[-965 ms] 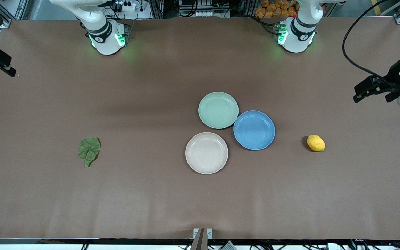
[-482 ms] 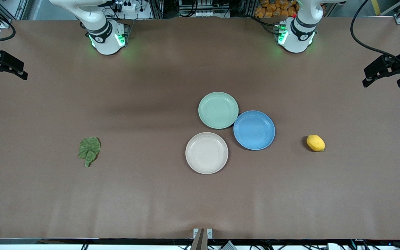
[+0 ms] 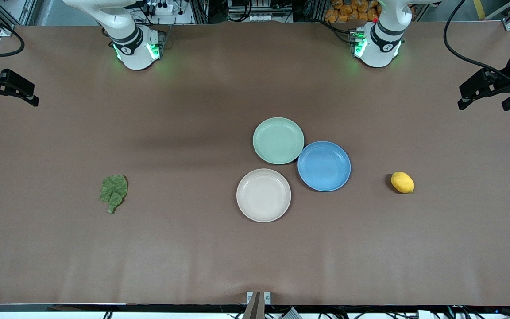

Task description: Pick lemon and lettuce from plates

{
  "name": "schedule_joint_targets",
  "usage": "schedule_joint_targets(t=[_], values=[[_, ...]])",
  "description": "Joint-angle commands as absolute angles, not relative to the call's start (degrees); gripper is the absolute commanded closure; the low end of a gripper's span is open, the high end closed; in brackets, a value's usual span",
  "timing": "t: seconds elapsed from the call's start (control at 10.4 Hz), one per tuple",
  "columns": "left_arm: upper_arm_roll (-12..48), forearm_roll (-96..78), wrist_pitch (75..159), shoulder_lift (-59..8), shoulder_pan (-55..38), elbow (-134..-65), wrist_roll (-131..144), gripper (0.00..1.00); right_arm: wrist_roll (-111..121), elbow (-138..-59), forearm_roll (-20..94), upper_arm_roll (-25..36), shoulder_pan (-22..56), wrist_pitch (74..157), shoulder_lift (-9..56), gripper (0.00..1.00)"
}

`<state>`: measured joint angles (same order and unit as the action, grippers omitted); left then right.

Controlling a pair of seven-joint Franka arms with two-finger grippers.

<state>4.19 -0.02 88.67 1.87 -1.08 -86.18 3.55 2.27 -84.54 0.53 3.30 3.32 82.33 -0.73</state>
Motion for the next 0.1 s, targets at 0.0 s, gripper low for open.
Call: schedule_joint_targets(t=[0.0], values=[[4.48, 0.00, 87.98, 2.29, -0.88, -86.31, 2.90, 0.00, 2.90, -85.43, 2.20, 3.43, 3.52, 83.32, -1.58, 0.00]])
